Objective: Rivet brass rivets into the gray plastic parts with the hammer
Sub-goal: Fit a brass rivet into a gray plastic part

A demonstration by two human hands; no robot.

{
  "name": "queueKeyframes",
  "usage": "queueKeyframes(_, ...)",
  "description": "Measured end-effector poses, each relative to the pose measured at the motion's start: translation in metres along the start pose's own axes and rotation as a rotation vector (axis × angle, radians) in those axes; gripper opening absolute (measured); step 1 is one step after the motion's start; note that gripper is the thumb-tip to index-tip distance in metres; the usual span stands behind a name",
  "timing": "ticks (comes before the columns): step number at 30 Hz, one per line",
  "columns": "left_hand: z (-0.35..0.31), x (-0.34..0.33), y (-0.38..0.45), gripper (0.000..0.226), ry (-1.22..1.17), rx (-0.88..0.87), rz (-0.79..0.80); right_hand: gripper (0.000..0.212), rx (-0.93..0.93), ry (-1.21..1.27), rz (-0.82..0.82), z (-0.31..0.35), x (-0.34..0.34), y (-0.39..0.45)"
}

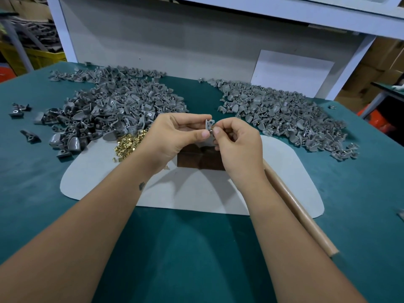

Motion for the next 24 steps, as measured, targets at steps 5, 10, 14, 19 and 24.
queueKeyframes(5,0.0013,-0.0007,-0.0018,0.040,0.016,0.003,-0.027,0.017,0.039,-0.067,-0.067,0.0020,0.0013,-0.0045)
queueKeyframes(10,0.0035,0.0001,-0.0035,0.031,-0.028,0.026,-0.053,0.018,-0.009,-0.037,-0.114,0.0018,0.0020,-0.0062)
queueKeyframes(14,0.0021,0.0002,-0.0042,0.031,-0.042,0.015,-0.053,0.018,-0.062,0.014,-0.102,-0.0005,0.0002,-0.0059)
queueKeyframes(19,0.0018,0.0007,-0.0044,0.028,-0.031,0.007,-0.065,0.017,-0.047,-0.013,-0.110,0.0020,0.0004,-0.0069)
queueKeyframes(24,0.0011,-0.0003,-0.0069,0.030,-0.091,0.025,-0.087,0.014,-0.055,-0.015,-0.107,0.0032,0.0021,-0.0073)
Point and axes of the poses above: each hand's wrist, its own y-axis towards the middle knuckle, its own x-axis out of the back of the hand, z = x × y, the point moved 9 cm from there along y, towards the middle knuckle, and after that the axes turned 9 degrees about -z, right-handed, at the moved point
